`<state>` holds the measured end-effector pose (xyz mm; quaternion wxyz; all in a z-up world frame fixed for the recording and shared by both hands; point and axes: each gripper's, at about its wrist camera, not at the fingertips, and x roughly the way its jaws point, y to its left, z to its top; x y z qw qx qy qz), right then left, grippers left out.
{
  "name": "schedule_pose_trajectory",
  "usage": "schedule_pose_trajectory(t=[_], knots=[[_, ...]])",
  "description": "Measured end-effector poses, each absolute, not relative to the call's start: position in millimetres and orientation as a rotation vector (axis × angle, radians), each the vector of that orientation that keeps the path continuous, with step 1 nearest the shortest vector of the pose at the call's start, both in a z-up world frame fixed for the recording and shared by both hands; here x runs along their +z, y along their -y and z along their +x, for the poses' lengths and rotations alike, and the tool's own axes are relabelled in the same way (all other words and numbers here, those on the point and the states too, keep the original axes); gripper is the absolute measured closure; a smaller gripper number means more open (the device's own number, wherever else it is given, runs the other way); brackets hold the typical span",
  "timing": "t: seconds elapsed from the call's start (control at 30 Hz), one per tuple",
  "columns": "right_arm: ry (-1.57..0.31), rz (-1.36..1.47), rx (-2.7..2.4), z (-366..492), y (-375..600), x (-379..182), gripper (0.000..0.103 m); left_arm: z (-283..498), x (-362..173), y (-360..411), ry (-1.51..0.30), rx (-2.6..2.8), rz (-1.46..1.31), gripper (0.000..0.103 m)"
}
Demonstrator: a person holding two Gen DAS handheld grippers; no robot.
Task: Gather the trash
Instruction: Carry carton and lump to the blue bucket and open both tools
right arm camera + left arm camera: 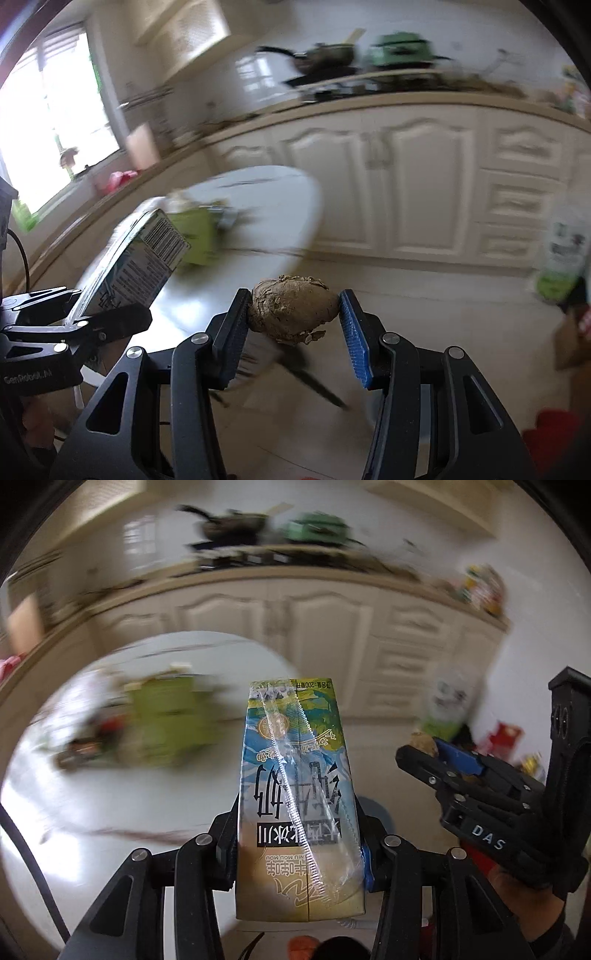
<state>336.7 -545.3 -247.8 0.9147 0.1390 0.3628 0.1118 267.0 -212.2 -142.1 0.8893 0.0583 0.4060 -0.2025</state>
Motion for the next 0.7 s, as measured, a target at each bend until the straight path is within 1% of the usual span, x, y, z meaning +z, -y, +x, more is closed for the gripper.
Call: schedule_pose_trajectory(t=[0.13,0.3,0.43,0.47,0.5,0.53,0.57,0.6,0.67,0.7], knots=[[-0.822,0.339,0.103,328,602,-288,0.057,275,-180,274,-0.915,-0.536,0.182,0.059],[-0.929,0.404,0.009,333,648,-352,0.057,303,-250,342,-1.038,-0.587,0.252,0.059],[-1.002,0.429,-0.027,343,668,-398,0.057,334,-285,371,-1.075,-0.569,0.284,0.057],[-1.014,0.433,-0.030,345,670,-405,0.057,337,-293,377,-1.078,-0.557,0.302,0.052],[-1.027,0.442,-0.032,348,674,-414,0.057,341,-299,382,-1.078,-0.553,0.322,0.042],[-1.035,0.446,-0.035,348,676,-422,0.057,349,-303,387,-1.075,-0.544,0.335,0.038],[-1.051,0.451,-0.037,351,678,-432,0.057,349,-306,391,-1.062,-0.530,0.349,0.030],[-1.057,0.455,-0.036,355,679,-438,0.057,348,-308,397,-1.051,-0.524,0.357,0.027],[-1.068,0.458,-0.032,359,678,-448,0.057,351,-311,407,-1.050,-0.513,0.373,0.026],[-1.069,0.462,-0.030,362,678,-454,0.057,358,-317,424,-1.054,-0.509,0.378,0.025]])
